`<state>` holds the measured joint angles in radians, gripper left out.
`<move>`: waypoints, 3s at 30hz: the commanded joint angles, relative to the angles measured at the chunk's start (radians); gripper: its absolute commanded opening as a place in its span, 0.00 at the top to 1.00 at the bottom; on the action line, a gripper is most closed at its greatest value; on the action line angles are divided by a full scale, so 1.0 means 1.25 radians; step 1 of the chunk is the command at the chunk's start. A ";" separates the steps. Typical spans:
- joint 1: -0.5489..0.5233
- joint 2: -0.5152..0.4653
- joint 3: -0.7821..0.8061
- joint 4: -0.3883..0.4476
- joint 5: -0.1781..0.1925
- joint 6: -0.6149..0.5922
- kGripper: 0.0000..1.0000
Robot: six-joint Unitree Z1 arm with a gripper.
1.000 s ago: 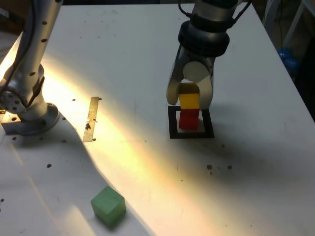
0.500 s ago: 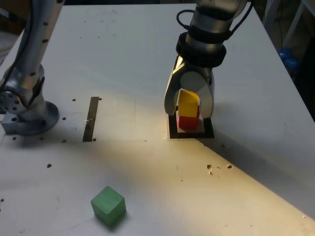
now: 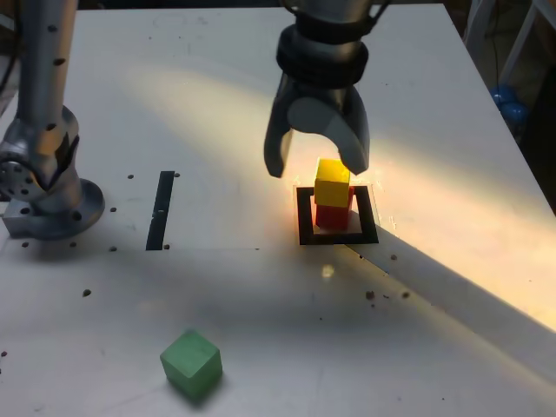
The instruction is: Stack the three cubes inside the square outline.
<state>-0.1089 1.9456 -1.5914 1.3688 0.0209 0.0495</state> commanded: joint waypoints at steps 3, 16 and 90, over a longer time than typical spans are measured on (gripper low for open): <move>-0.062 -0.047 0.076 -0.027 0.004 -0.013 0.01; -0.350 -0.089 0.193 -0.073 0.001 -0.084 0.02; -0.438 -0.026 0.046 0.075 0.009 -0.155 0.68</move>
<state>-0.6808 1.9195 -1.5146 1.4435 0.0308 -0.1559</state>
